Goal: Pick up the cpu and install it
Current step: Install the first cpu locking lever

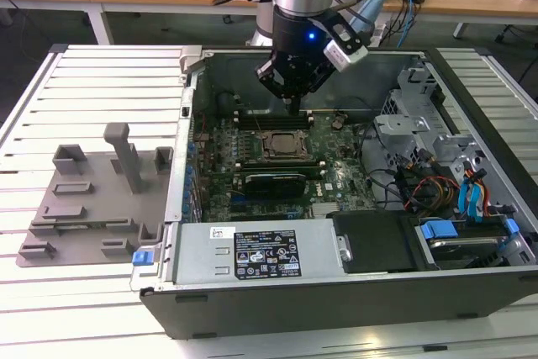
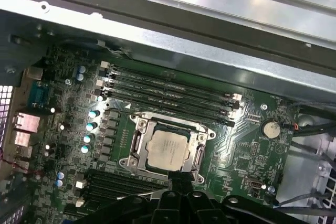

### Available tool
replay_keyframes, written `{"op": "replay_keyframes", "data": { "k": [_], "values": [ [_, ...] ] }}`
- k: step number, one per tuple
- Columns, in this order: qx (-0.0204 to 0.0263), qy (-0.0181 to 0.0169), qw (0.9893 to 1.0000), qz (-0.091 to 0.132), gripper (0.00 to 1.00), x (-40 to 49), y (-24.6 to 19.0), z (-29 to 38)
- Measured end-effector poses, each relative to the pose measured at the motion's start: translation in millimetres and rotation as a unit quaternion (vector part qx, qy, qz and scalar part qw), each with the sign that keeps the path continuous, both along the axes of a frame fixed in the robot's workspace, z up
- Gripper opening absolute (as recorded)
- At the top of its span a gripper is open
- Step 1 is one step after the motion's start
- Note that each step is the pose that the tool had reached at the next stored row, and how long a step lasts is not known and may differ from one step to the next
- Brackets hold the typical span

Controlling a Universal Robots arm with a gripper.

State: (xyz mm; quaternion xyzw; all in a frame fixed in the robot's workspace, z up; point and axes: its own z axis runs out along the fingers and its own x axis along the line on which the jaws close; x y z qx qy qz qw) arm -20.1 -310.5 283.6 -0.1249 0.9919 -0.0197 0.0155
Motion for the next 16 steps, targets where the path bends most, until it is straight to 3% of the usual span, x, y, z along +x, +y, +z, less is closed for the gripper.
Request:
{"op": "replay_keyframes", "data": {
  "k": [5,9,11,12,16],
  "values": [
    [0.0,0.0,0.9995,0.033,0.11,0.0,0.0,0.0],
    [0.0,0.0,0.9979,0.065,0.11,0.0,0.0,0.0],
    [0.0,0.0,0.9966,0.083,0.11,0.0,0.0,0.0],
    [0.0,0.0,0.9961,0.088,0.11,0.0,0.0,0.0],
    [0.0,0.0,0.996,0.09,0.11,0.0,0.0,0.0]
  ]
}}
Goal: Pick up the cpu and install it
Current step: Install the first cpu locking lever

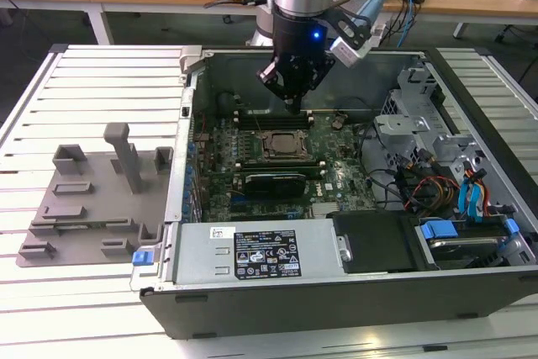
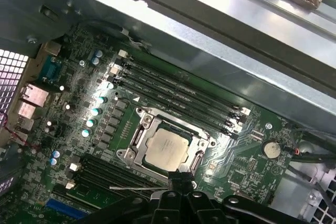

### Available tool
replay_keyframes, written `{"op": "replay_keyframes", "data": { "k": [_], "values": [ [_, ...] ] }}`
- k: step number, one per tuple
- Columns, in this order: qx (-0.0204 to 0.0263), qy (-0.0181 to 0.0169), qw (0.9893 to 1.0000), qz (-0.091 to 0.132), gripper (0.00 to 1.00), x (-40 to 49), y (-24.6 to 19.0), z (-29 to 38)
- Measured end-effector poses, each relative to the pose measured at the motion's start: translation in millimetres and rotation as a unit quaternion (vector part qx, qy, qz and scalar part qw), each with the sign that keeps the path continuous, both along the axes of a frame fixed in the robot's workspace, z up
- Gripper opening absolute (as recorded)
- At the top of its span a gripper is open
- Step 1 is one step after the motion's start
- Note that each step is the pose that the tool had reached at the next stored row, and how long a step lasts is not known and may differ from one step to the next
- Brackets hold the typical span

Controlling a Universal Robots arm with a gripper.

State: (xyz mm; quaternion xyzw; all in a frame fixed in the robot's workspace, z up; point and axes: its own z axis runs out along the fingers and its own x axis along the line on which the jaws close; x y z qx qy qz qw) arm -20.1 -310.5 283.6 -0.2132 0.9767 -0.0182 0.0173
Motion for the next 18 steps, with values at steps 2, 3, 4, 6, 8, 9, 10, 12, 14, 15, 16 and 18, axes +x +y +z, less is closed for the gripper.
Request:
{"op": "replay_keyframes", "data": {
  "k": [2,3,4,6,8,9,10,12,14,15,16,18],
  "values": [
    [-0.0001,0.0,1.0,-0.002,0.11,0.0,0.0,0.0],
    [-0.0008,0.0,0.9999,-0.012,0.11,0.0,0.0,0.0],
    [-0.0012,0.0,0.9998,-0.018,0.11,0.0,0.0,0.0],
    [-0.0019,0.0,0.9995,-0.033,0.11,0.0,0.0,0.0],
    [-0.0027,0.0,0.9986,-0.052,0.11,0.0,0.0,0.0],
    [-0.0032,0.0,0.9981,-0.062,0.11,0.0,0.0,0.0],
    [-0.0035,0.0,0.9975,-0.07,0.11,0.0,0.0,0.0],
    [-0.004,0.0,0.9963,-0.085,0.11,0.0,0.0,0.0],
    [-0.0046,0.0001,0.9946,-0.104,0.11,0.0,0.0,0.0],
    [-0.005,0.0001,0.9925,-0.122,0.11,-0.1,0.0,0.0],
    [-0.0054,0.0002,0.9895,-0.144,0.11,0.0,0.0,0.0],
    [-0.0054,0.0003,0.9871,-0.16,0.11,0.0,0.0,0.0]
  ]
}}
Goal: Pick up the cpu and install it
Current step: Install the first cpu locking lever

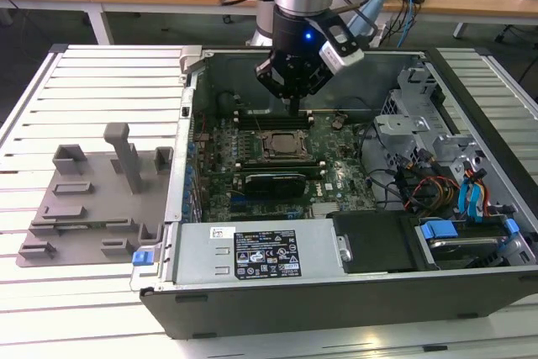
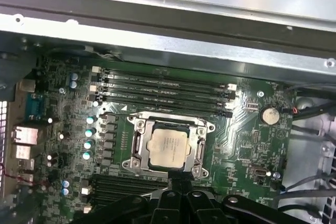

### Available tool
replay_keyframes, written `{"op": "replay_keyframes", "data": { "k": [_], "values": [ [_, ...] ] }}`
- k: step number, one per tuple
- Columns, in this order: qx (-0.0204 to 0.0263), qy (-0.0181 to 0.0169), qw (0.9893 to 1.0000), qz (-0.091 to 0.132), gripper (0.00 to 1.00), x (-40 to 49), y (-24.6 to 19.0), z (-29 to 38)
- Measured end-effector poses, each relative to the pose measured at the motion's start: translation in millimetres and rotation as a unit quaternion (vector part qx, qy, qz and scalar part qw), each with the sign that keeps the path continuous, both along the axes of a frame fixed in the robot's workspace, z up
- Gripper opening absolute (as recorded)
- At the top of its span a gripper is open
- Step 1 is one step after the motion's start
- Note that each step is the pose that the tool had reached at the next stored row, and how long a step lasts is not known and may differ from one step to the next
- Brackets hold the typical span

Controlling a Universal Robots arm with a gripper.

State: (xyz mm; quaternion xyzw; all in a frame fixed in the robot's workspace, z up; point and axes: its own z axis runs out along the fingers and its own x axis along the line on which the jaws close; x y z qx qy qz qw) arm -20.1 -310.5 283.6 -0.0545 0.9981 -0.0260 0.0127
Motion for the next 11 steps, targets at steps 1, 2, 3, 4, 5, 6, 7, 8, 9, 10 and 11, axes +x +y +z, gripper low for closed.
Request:
{"op": "replay_keyframes", "data": {
  "k": [1,2,3,4,5,6,7,8,9,10,11],
  "values": [
    [0.0,0.0,1.0,0.0,0.11,0.0,0.0,0.0],
    [0.0,0.0003,1.0,-0.002,0.11,0.0,0.1,-0.1],
    [0.0,0.0026,1.0,-0.006,0.11,0.1,0.1,-0.3],
    [0.0,0.0042,0.9999,-0.01,0.11,0.0,0.0,-0.3],
    [0.0,0.0047,0.9999,-0.013,0.11,0.0,0.0,-0.3],
    [0.0,0.0048,0.9999,-0.015,0.11,0.0,0.0,-0.3],
    [0.0,0.0048,0.9998,-0.017,0.11,0.0,0.0,-0.3],
    [0.0001,0.0048,0.9998,-0.017,0.11,0.0,0.0,-0.3],
    [0.0,0.0048,0.9998,-0.017,0.11,0.0,0.0,-0.3],
    [0.0001,0.0048,0.9998,-0.017,0.11,-0.8,0.0,-0.4],
    [0.0001,0.0048,0.9998,-0.017,0.11,-2.1,0.1,-0.4]
  ]
}}
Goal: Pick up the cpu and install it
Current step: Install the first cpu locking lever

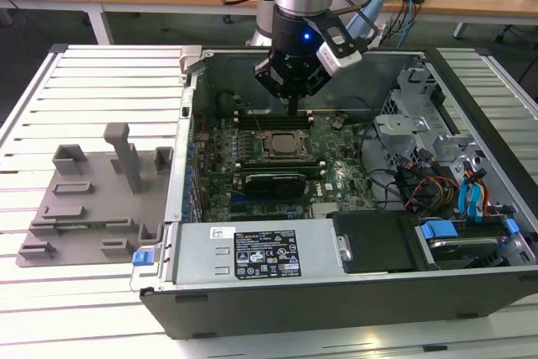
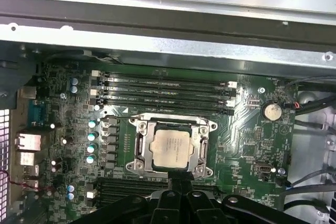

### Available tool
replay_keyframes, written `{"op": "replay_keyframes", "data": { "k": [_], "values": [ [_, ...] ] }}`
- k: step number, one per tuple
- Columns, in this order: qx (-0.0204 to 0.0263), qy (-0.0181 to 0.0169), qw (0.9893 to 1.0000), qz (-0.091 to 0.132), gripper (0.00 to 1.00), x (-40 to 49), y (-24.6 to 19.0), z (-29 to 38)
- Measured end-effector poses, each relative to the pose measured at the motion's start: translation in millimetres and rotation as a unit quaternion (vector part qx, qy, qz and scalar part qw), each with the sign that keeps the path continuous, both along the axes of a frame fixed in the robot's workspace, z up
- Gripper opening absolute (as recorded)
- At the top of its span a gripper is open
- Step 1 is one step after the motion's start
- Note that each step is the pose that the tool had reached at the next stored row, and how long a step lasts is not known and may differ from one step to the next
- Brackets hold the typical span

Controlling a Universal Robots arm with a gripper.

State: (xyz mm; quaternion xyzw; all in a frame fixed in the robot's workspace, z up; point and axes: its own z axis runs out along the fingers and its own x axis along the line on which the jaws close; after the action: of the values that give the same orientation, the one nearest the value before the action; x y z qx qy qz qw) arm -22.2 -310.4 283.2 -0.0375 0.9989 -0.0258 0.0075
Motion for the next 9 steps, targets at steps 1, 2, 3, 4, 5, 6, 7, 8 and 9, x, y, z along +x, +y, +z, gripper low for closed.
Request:
{"op": "replay_keyframes", "data": {
  "k": [1,2,3,4,5,6,7,8,9],
  "values": [
    [0.0,0.0,1.0,0.0,0.11,-3.1,0.0,0.1],
    [0.0,0.0,1.0,0.0,0.11,-5.4,0.0,0.1],
    [0.0,0.0,1.0,0.0,0.11,-8.8,0.0,0.0],
    [0.0,0.0,1.0,0.0,0.11,-11.9,0.0,0.1],
    [-0.0001,0.0,1.0,0.0,0.11,-13.5,0.0,0.1],
    [-0.0001,0.0,1.0,0.0,0.11,-14.6,0.0,0.1],
    [-0.0001,0.0,1.0,0.0,0.11,-15.3,0.0,0.1],
    [-0.0001,0.0,1.0,0.0,0.11,-16.3,0.0,0.1],
    [-0.0001,0.0,1.0,0.0,0.11,-17.0,0.0,0.1]
  ]
}}
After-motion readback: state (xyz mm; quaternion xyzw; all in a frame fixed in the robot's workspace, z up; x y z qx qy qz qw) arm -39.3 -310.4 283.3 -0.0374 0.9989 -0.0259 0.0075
